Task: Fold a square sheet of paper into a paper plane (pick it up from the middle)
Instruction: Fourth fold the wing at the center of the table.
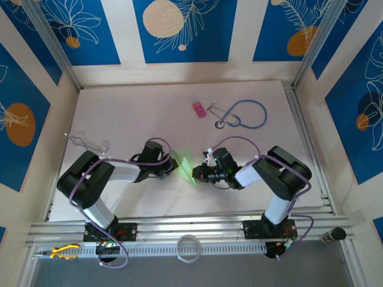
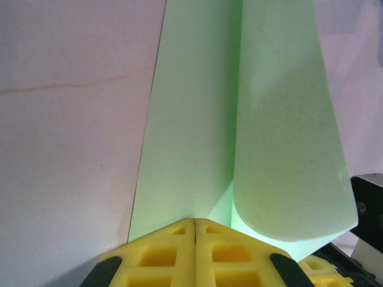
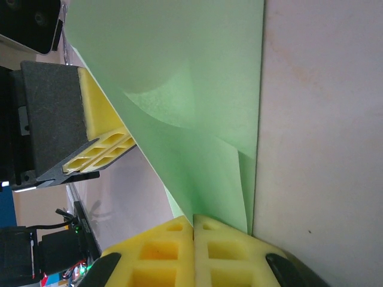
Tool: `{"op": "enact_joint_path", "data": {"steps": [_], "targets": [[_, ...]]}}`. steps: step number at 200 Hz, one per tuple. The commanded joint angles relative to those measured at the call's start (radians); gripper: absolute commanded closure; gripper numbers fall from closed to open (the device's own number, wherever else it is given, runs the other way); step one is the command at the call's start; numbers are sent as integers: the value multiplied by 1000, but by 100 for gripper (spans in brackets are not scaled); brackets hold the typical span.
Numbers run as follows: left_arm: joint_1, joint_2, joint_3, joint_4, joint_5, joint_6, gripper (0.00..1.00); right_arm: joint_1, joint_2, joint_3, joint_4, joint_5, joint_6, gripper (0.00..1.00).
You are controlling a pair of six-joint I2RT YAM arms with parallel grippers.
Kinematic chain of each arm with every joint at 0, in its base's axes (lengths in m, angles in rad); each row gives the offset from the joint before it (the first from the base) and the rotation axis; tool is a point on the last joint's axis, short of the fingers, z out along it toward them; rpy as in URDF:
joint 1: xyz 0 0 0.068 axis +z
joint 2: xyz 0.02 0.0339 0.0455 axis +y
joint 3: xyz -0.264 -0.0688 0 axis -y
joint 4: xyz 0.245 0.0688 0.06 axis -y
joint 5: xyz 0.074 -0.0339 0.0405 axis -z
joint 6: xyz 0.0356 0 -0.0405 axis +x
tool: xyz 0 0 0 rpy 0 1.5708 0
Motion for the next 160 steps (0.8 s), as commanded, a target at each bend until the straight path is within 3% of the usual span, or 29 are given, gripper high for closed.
{"op": "enact_joint_path", "data": {"steps": [1, 160], "targets": [[-9, -18, -20, -57, -24, 5, 92, 16, 16, -14, 1, 15, 17, 97], [-10, -31, -28, -79, -65, -5, 93, 26, -24, -45, 24, 45, 53, 98]]}}
